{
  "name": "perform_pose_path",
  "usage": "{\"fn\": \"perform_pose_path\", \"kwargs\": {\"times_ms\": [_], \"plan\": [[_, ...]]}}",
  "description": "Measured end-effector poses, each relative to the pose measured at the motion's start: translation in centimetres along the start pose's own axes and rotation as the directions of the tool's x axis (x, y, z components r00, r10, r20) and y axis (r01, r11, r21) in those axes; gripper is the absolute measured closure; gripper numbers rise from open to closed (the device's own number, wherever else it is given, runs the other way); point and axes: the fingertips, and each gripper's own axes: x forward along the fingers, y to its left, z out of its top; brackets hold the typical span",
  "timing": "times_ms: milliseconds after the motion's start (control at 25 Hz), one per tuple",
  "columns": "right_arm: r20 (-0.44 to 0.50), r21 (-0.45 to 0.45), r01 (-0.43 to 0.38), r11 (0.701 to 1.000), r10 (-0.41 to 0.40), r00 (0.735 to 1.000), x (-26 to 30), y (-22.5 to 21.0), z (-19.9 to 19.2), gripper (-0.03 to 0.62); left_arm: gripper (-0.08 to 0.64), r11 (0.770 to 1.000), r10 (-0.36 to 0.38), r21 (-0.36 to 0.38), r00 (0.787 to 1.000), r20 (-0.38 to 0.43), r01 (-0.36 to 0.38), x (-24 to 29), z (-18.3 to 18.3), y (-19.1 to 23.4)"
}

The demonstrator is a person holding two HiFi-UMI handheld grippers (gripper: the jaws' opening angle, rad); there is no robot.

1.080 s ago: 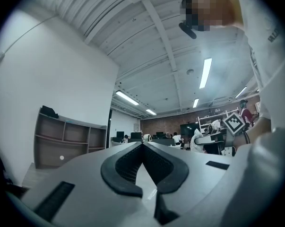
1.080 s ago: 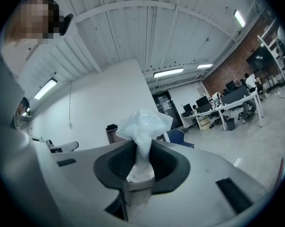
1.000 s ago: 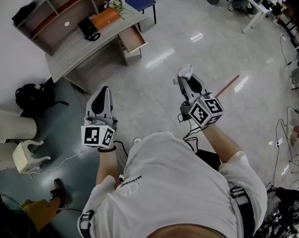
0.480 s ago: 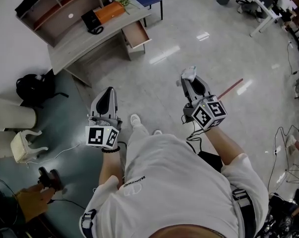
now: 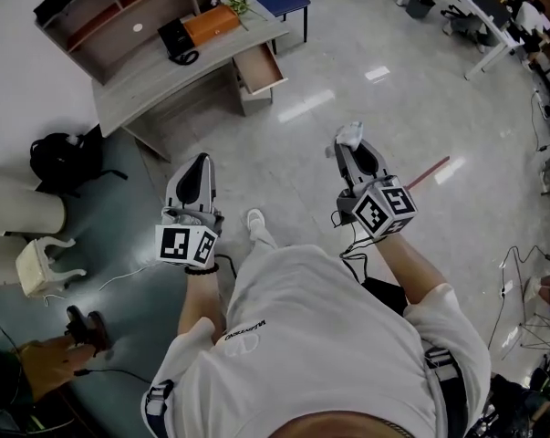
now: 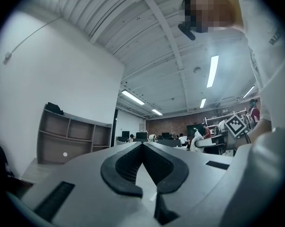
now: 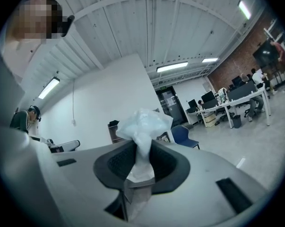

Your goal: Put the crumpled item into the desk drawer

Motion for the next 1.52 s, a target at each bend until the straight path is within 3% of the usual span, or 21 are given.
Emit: {"fn": "perform_pose_path", "kwargs": {"times_ms": [440,1000,1240,1520], "plan": [[-0.030,0.016,0.012,1.000,-0.012,0.999,9.8,0.4,-1.5,0.517,0.558,0.999,0.002,-0.038,1.000,-0.026,-0.003,5.2,-2.2,8.3],[-0.021,0.010,0.062,0.998,-0.062,0.998,21.5,2.1,-1.8,0.517,0.558,0.997,-0.059,-0.054,0.998,-0.022,0.057,11.7,-2.7,19.3],[-0.028,0.013,0.076,0.997,-0.075,0.997,24.9,3.1,-2.7,0.517,0.558,0.994,-0.087,-0.076,0.995,-0.045,0.084,13.4,-4.2,22.3],[-0.035,0.019,0.101,0.995,-0.100,0.994,27.5,1.8,-2.6,0.517,0.558,0.987,-0.128,-0.103,0.990,-0.067,0.121,15.9,-5.8,22.8]]}}
